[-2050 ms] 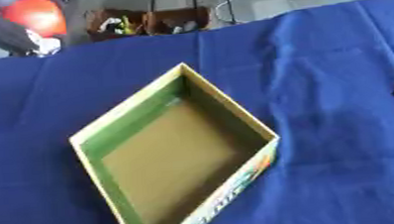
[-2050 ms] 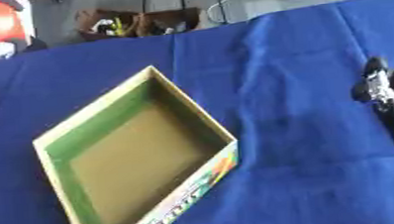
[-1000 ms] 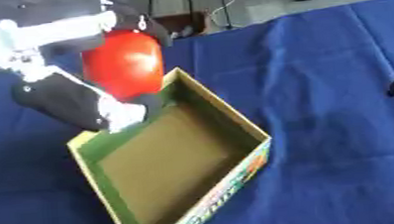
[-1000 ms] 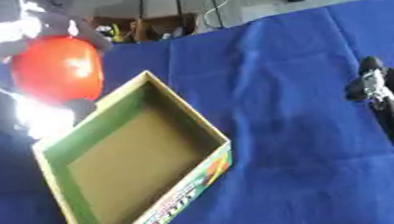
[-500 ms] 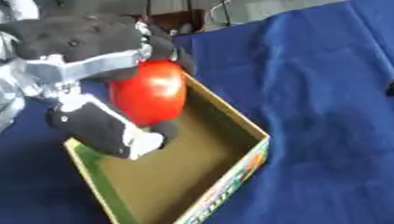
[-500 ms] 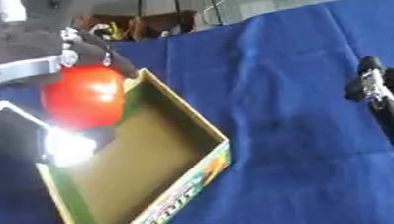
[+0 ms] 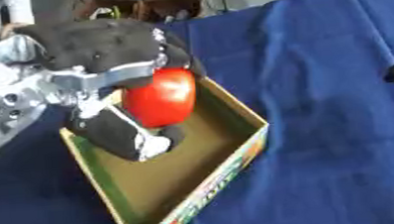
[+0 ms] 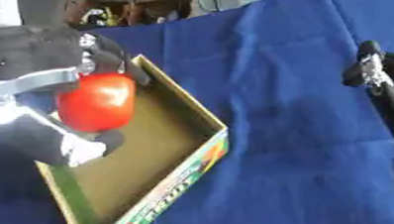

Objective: Pick up objects on the table and place them in the box.

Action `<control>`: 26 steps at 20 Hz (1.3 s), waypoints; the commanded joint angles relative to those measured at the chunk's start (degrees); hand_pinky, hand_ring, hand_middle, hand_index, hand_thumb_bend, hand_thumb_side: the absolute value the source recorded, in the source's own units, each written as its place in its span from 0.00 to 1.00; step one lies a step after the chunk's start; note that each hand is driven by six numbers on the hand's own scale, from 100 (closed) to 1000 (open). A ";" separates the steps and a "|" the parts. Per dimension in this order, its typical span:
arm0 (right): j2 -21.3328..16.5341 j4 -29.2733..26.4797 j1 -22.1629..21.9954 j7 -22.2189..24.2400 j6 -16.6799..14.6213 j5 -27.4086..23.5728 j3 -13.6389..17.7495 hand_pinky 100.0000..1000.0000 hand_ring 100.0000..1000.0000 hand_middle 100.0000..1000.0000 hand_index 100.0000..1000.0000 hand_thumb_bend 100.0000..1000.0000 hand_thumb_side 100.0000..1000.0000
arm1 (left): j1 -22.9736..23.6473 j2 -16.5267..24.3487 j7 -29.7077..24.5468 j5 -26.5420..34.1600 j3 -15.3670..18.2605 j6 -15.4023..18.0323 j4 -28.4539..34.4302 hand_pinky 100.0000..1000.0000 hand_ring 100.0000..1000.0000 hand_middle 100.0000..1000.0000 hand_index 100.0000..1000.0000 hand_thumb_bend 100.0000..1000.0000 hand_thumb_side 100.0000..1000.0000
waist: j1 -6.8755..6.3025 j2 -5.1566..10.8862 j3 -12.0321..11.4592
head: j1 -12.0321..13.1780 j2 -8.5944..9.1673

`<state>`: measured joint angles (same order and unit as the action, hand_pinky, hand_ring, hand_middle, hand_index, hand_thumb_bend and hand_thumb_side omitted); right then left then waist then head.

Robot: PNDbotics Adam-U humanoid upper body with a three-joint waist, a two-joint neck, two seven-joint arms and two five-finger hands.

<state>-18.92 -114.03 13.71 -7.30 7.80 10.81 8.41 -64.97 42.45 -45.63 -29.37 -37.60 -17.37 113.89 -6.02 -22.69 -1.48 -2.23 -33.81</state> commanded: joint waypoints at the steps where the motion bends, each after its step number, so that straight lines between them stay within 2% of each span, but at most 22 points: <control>1: -0.56 -0.56 0.63 0.09 -0.23 -0.40 -0.06 0.78 0.47 0.28 0.42 0.00 0.83 | -0.44 0.37 -1.12 -0.81 -0.21 -0.20 0.70 0.32 0.72 0.63 0.60 0.00 0.11 | 0.47 0.93 0.06 | 0.46 -0.31; 9: -0.34 -0.56 0.87 0.30 -0.37 -0.36 -0.17 0.78 0.47 0.28 0.42 0.00 0.83 | 1.19 -0.02 -2.92 -1.91 -1.48 -1.28 0.29 0.33 0.60 0.64 0.60 0.00 0.14 | 0.56 0.49 0.48 | 0.91 0.73; 13: -0.26 -0.56 0.97 0.35 -0.46 -0.28 -0.17 0.78 0.47 0.28 0.42 0.00 0.84 | 1.82 -0.64 -1.95 -1.80 -2.22 -1.15 -1.64 0.33 0.57 0.64 0.60 0.00 0.15 | 0.57 0.17 0.75 | 1.10 1.25; 23: -0.01 -0.56 1.32 0.67 -0.65 -0.17 -0.29 0.79 0.48 0.28 0.42 0.00 0.84 | 3.13 -3.92 3.77 -4.76 -4.75 2.51 -11.41 0.33 0.55 0.64 0.61 0.00 0.15 | 0.67 -0.58 1.38 | 1.72 2.07; 24: 0.01 -0.56 1.35 0.70 -0.66 -0.18 -0.30 0.79 0.48 0.28 0.42 0.00 0.84 | 3.23 -4.21 4.17 -5.03 -4.94 2.96 -12.40 0.32 0.56 0.65 0.62 0.00 0.15 | 0.67 -0.61 1.41 | 1.78 2.16; 26: 0.06 -0.56 1.39 0.73 -0.68 -0.16 -0.29 0.78 0.48 0.28 0.42 0.00 0.84 | 3.55 -4.92 4.32 -5.30 -5.57 4.68 -14.42 0.37 0.65 0.68 0.70 0.00 0.22 | 0.66 -0.68 1.53 | 1.91 2.38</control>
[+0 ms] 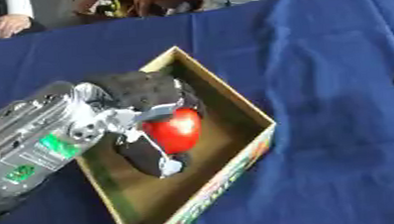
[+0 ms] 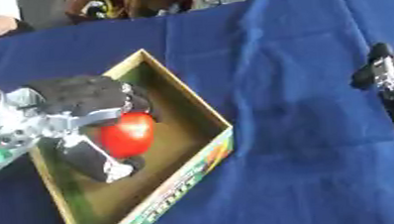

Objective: Pick up objects on the table and place them in the box.

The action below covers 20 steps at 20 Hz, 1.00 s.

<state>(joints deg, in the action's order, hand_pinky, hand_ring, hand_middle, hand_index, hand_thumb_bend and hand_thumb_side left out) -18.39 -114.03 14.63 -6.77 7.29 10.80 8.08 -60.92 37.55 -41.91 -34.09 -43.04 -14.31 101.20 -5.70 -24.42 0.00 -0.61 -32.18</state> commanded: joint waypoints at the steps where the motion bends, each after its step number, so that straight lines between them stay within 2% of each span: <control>1: -0.44 -0.57 0.45 0.19 -0.15 -0.13 0.08 0.78 0.48 0.28 0.42 0.00 0.84 | -0.44 -0.21 0.44 -0.49 -0.28 2.80 -2.44 0.42 0.67 0.69 0.73 0.00 0.29 | 0.33 1.05 0.06 | 0.33 0.80; 2: -0.42 -0.57 0.40 0.18 -0.10 -0.10 0.12 0.78 0.47 0.28 0.42 0.00 0.84 | -0.45 -0.32 0.17 -0.38 -0.35 3.93 -2.92 0.52 0.72 0.71 0.77 0.00 0.35 | 0.31 1.06 0.06 | 0.33 0.82; 3: -0.41 -0.57 0.35 0.18 -0.07 -0.07 0.14 0.78 0.47 0.28 0.42 0.00 0.84 | -0.50 -0.36 -0.22 -0.36 -0.33 4.93 -3.21 0.52 0.72 0.71 0.77 0.00 0.35 | 0.29 1.08 0.04 | 0.32 0.83; 4: -0.39 -0.57 0.33 0.18 -0.04 -0.05 0.16 0.78 0.47 0.28 0.42 0.00 0.84 | -0.55 -0.39 -0.64 -0.39 -0.28 5.72 -3.42 0.66 0.79 0.76 0.83 0.00 0.42 | 0.27 1.10 0.02 | 0.32 0.83; 5: -0.36 -0.57 0.31 0.19 0.01 -0.06 0.17 0.78 0.47 0.28 0.42 0.00 0.84 | -0.65 -0.37 -1.60 -0.38 -0.30 6.66 -3.48 0.66 0.79 0.76 0.83 0.00 0.42 | 0.25 1.15 -0.01 | 0.32 0.81; 7: -0.35 -0.57 0.28 0.21 0.06 -0.08 0.17 0.78 0.47 0.28 0.42 0.00 0.84 | -0.72 -0.28 -4.10 -0.20 -0.18 8.34 -3.46 0.85 0.91 0.88 0.92 0.08 0.53 | 0.21 1.26 -0.04 | 0.38 0.88; 8: -0.34 -0.57 0.25 0.20 0.08 -0.08 0.21 0.78 0.47 0.28 0.42 0.00 0.84 | -0.71 -0.23 -5.27 0.07 -0.02 9.05 -3.39 0.87 0.93 0.89 0.93 0.09 0.55 | 0.20 1.31 -0.05 | 0.38 0.92; 9: -0.31 -0.57 0.20 0.19 0.14 -0.08 0.23 0.78 0.47 0.28 0.42 0.00 0.85 | -0.66 -0.21 -6.24 0.38 0.13 9.70 -3.33 0.92 0.96 0.91 0.96 0.16 0.62 | 0.19 1.35 -0.05 | 0.37 0.96; 10: -0.28 -0.57 0.16 0.22 0.19 -0.07 0.24 0.78 0.47 0.28 0.42 0.00 0.85 | -0.64 -0.18 -7.01 0.60 0.30 10.21 -3.34 0.94 0.97 0.91 0.97 0.19 0.64 | 0.17 1.38 -0.05 | 0.35 1.01; 12: -0.20 -0.57 0.12 0.32 0.24 -0.08 0.21 0.78 0.47 0.28 0.42 0.00 0.85 | -0.60 -0.10 -7.78 0.79 0.61 11.28 -3.15 0.99 1.00 0.94 1.00 0.35 0.77 | 0.15 1.46 -0.05 | 0.32 1.02; 14: -0.17 -0.57 0.06 0.38 0.28 -0.07 0.24 0.78 0.47 0.28 0.42 0.00 0.85 | -0.61 0.04 -8.07 0.59 0.96 12.39 -2.80 1.00 1.00 0.96 1.00 0.45 0.84 | 0.14 1.55 -0.07 | 0.33 0.98; 20: -0.13 -0.57 -0.10 0.40 0.33 -0.11 0.31 0.78 0.47 0.29 0.42 0.00 0.84 | -0.70 0.62 -6.25 -2.67 2.71 13.78 -0.39 0.98 1.00 0.95 1.00 0.42 0.81 | 0.22 1.78 -0.23 | 0.24 0.75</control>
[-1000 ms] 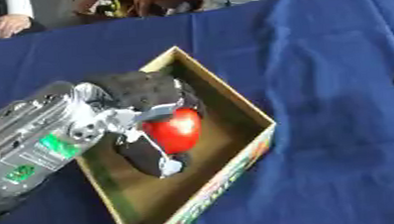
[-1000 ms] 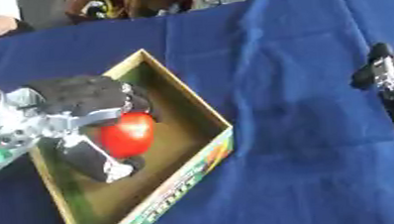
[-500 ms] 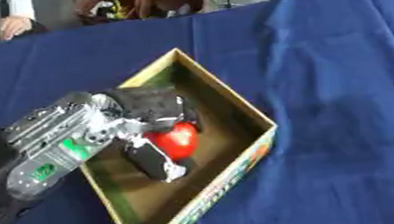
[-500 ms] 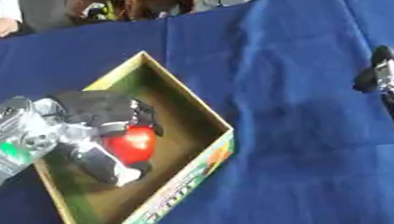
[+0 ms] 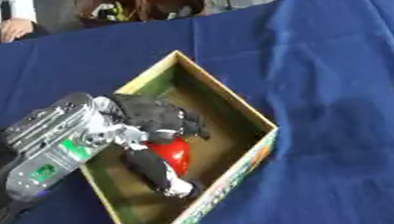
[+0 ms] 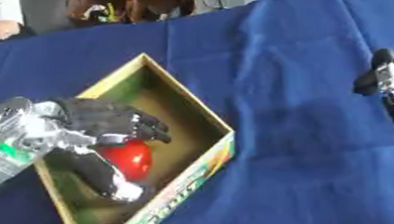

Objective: Pick up objects on the table and place them in the box.

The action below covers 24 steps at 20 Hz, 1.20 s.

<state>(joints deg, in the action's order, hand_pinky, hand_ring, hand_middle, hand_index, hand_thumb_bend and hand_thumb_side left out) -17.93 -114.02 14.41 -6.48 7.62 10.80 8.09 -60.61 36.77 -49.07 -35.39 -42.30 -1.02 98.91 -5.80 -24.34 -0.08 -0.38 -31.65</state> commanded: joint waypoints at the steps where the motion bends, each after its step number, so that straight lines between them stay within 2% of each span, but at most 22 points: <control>1: -0.58 -0.57 0.08 0.14 0.02 -0.12 0.28 0.79 0.47 0.29 0.42 0.00 0.85 | -0.89 1.61 1.39 -1.82 2.62 0.50 2.87 0.96 1.00 0.94 0.99 0.40 0.80 | 0.33 1.73 -0.20 | -0.02 0.21; 4: -0.52 -0.57 -0.04 0.25 0.07 -0.13 0.27 0.79 0.47 0.29 0.42 0.00 0.85 | -0.03 2.64 3.33 -2.74 6.20 -0.24 7.34 0.91 0.97 0.90 0.96 0.34 0.79 | 0.36 1.85 -0.42 | -0.12 0.03; 8: -0.49 -0.57 -0.04 0.08 -0.02 -0.17 0.43 0.79 0.47 0.29 0.42 0.00 0.84 | 2.77 4.61 7.31 -2.06 14.20 -2.89 14.57 0.90 0.94 0.87 0.95 0.22 0.81 | 0.53 1.93 -0.70 | -0.22 -0.86; 10: -0.49 -0.57 0.12 -0.20 -0.16 -0.32 0.57 0.79 0.47 0.29 0.42 0.00 0.84 | 5.04 4.88 12.04 -0.08 19.12 -4.93 15.42 0.89 0.90 0.83 0.95 0.12 0.87 | 0.68 1.99 -0.91 | -0.17 -1.78; 13: -0.49 -0.57 0.32 -0.58 -0.37 -0.65 0.70 0.78 0.47 0.29 0.42 0.00 0.84 | 8.23 4.81 20.55 3.51 24.83 -7.70 15.65 0.87 0.86 0.80 0.94 0.06 0.91 | 0.97 2.12 -1.17 | -0.07 -2.67; 16: -0.43 -0.57 0.43 -0.97 -0.53 -0.95 0.88 0.78 0.47 0.29 0.42 0.00 0.84 | 11.00 3.60 30.40 8.54 29.91 -9.33 15.68 0.84 0.82 0.78 0.94 0.06 0.93 | 1.35 2.40 -1.75 | 0.34 -2.96; 19: -0.18 -0.57 0.44 -1.17 -0.51 -1.20 0.98 0.78 0.47 0.29 0.42 0.00 0.84 | 12.80 1.83 39.64 13.97 33.87 -9.02 15.68 0.82 0.77 0.75 0.95 0.10 0.92 | 1.70 2.76 -2.32 | 0.42 -3.08; 21: -0.06 -0.57 0.37 -1.40 -0.52 -1.29 1.13 0.78 0.47 0.29 0.42 0.00 0.84 | 14.18 0.81 45.69 17.39 35.86 -8.25 15.68 0.81 0.76 0.74 0.95 0.11 0.92 | 1.89 3.03 -2.64 | 0.28 -3.23; 23: -0.02 -0.57 0.33 -1.58 -0.55 -1.35 1.20 0.78 0.47 0.29 0.42 0.00 0.84 | 15.13 0.42 49.25 19.68 36.53 -7.64 15.68 0.81 0.76 0.74 0.95 0.12 0.93 | 1.97 3.17 -2.76 | 0.25 -3.27; 24: 0.06 -0.57 0.34 -1.66 -0.57 -1.39 1.24 0.78 0.47 0.29 0.42 0.00 0.84 | 15.74 -0.25 50.54 20.51 36.98 -7.36 15.68 0.81 0.75 0.72 0.95 0.22 0.95 | 2.11 3.27 -2.86 | 0.23 -3.20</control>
